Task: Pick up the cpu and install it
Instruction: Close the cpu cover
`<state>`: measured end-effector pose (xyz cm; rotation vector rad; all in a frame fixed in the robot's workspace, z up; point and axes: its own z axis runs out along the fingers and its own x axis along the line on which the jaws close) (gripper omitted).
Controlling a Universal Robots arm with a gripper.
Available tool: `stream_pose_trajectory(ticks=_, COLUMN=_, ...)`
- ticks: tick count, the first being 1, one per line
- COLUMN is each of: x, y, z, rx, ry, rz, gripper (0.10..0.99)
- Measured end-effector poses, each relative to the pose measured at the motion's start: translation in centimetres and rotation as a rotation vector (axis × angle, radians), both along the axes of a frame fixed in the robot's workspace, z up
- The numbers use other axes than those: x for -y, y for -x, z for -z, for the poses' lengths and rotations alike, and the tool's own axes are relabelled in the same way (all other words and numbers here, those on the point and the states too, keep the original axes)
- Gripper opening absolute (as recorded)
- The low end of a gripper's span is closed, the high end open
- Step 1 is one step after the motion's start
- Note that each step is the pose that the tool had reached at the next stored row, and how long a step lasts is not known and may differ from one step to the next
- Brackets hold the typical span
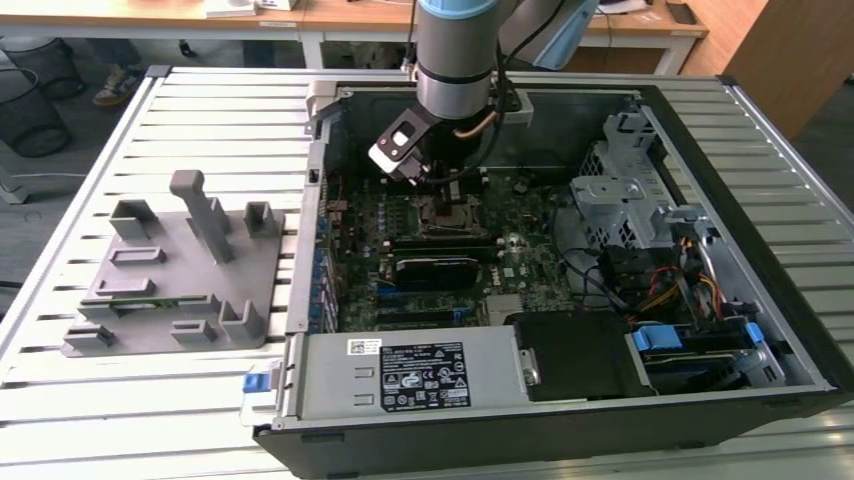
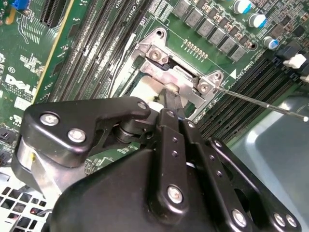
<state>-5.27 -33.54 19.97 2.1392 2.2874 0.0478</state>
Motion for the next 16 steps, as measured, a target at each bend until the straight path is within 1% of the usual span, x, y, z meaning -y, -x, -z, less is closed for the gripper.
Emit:
stream_pose_trajectory(ticks=2, x=0.01, y=0.01, z=-0.27, rx=-0.0006, ry=0.0, rz=0.0, gripper=0.106)
stream_pose_trajectory(ticks=4, x=0.01, y=0.14, z=-0.34, rx=-0.0005, ry=0.0, rz=0.0, gripper=0.106)
stream_pose_trajectory(ticks=8, x=0.02, y=1.15, z=-0.34, rx=-0.0006, ry=0.0, rz=-0.002, gripper=0.106)
stream_pose_trajectory(ticks=10, x=0.01, y=1.43, z=-0.32, rx=-0.0005, ry=0.0, rz=-0.002, gripper=0.106)
stream_pose_trajectory(ticks=16, x=0.02, y=1.54, z=0.04, rx=-0.0009, ry=0.0, rz=-0.002, gripper=0.106)
